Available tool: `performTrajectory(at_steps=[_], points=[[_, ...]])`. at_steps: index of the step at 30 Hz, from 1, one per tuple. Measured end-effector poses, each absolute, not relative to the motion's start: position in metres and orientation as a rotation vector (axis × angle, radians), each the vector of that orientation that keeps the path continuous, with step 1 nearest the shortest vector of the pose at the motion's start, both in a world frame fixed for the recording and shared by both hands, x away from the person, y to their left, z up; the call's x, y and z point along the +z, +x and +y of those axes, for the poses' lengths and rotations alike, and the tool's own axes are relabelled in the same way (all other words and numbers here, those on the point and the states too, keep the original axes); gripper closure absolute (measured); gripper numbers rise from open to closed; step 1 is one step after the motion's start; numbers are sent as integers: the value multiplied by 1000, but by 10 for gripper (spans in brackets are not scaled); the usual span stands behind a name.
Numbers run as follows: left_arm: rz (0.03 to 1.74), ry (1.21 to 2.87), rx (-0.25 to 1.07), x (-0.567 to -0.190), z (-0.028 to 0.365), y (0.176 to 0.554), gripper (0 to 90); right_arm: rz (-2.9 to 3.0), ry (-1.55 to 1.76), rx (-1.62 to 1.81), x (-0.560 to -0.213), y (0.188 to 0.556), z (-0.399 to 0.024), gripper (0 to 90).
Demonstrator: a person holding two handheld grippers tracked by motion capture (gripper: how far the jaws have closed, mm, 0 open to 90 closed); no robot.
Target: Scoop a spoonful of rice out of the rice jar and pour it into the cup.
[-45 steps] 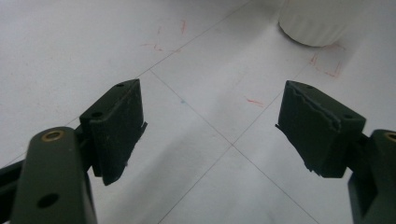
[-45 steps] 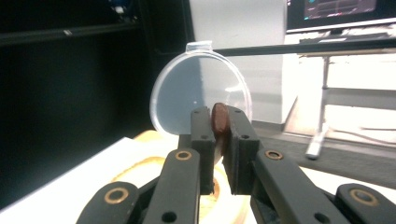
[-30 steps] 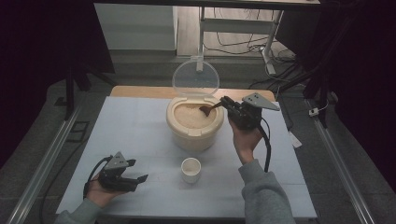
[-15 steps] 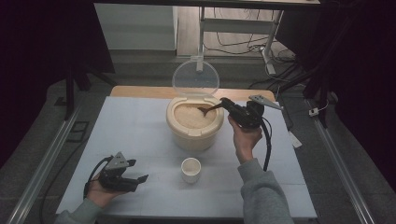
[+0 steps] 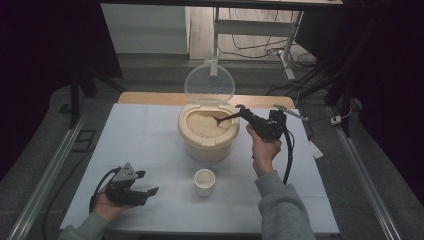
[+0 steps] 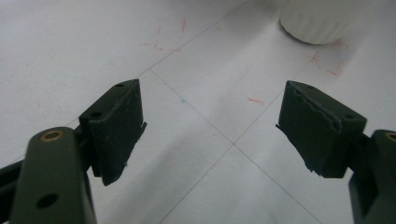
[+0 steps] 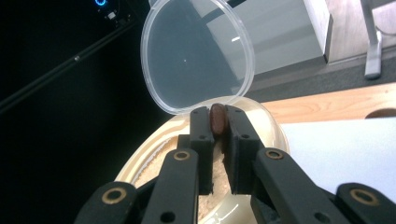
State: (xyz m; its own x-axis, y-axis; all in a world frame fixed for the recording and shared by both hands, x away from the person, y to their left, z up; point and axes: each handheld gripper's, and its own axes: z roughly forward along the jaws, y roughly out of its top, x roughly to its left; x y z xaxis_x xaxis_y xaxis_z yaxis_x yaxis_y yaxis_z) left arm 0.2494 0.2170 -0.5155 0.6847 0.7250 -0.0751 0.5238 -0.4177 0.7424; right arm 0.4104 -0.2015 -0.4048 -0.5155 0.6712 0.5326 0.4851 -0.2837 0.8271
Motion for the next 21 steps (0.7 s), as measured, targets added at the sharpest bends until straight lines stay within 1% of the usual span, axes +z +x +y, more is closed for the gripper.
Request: performTrajectory(at_steps=[21], points=[[949, 2122, 330, -516, 216, 250, 224, 1707, 1717, 2033, -411, 416, -217, 832]])
